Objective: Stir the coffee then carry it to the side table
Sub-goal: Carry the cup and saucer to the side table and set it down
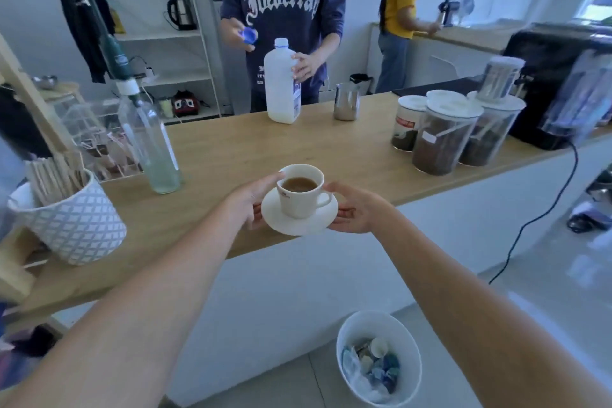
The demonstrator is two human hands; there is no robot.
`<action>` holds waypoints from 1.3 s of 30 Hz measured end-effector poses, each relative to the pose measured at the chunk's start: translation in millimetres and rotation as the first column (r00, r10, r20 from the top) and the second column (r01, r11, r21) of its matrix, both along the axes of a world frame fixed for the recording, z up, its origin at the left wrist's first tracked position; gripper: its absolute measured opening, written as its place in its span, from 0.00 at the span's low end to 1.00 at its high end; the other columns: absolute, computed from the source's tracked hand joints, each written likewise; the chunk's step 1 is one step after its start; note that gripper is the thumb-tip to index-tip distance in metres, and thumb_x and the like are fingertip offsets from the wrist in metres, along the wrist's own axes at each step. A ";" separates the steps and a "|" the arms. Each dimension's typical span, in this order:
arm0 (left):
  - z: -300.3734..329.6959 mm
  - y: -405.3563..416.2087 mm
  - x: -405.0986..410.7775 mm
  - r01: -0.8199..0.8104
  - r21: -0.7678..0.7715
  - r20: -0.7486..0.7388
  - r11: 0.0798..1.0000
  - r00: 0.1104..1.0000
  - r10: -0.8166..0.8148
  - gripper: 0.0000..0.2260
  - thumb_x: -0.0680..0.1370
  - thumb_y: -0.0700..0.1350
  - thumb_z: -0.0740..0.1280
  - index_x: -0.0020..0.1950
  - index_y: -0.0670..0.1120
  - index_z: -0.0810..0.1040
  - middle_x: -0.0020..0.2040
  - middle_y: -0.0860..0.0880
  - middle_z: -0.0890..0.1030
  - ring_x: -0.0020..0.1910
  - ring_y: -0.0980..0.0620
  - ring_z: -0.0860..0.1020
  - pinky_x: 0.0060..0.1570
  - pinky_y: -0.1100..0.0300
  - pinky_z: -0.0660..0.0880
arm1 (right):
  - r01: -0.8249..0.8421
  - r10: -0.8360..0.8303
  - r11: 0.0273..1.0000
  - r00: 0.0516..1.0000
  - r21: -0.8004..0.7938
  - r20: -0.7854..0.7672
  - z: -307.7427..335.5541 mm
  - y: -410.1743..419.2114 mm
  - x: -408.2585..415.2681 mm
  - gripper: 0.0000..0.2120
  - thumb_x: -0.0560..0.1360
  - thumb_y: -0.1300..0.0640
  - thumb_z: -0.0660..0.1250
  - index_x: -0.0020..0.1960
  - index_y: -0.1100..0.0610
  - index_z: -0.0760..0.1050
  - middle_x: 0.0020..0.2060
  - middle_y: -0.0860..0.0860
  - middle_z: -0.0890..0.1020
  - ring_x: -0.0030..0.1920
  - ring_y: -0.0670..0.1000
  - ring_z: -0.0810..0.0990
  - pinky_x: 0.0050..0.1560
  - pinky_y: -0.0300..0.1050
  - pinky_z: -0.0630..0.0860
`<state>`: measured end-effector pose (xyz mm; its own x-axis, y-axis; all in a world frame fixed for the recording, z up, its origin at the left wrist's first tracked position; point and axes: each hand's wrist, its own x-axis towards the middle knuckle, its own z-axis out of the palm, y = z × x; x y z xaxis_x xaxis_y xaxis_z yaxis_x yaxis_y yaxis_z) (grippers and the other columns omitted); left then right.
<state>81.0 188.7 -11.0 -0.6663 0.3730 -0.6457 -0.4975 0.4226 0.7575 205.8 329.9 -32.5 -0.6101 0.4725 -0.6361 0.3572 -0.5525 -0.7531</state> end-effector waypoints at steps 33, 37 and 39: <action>-19.2 294.3 628.8 0.879 0.080 0.089 0.470 0.464 -0.882 0.27 0.66 0.59 0.76 0.44 0.39 0.71 0.42 0.45 0.77 0.38 0.50 0.77 0.44 0.57 0.77 | 0.867 -0.868 0.497 0.497 0.037 0.017 0.8 103.2 698.8 0.25 0.67 0.55 0.74 0.60 0.63 0.72 0.46 0.56 0.77 0.42 0.54 0.80 0.39 0.49 0.80; -25.0 310.2 704.5 0.922 0.090 0.095 0.377 0.369 -0.925 0.28 0.64 0.60 0.77 0.46 0.39 0.72 0.43 0.46 0.78 0.40 0.51 0.78 0.54 0.58 0.78 | 0.913 -0.914 0.407 0.406 0.036 0.017 0.2 91.1 766.7 0.25 0.67 0.54 0.74 0.60 0.63 0.73 0.52 0.57 0.77 0.44 0.55 0.80 0.36 0.49 0.79; -25.9 317.9 741.9 0.946 0.086 0.101 0.312 0.303 -0.948 0.29 0.63 0.60 0.78 0.48 0.39 0.73 0.45 0.46 0.78 0.43 0.50 0.79 0.59 0.57 0.77 | 0.938 -0.939 0.343 0.343 0.038 0.016 -1.4 85.0 800.1 0.28 0.67 0.53 0.75 0.62 0.63 0.73 0.53 0.57 0.78 0.44 0.54 0.80 0.32 0.47 0.79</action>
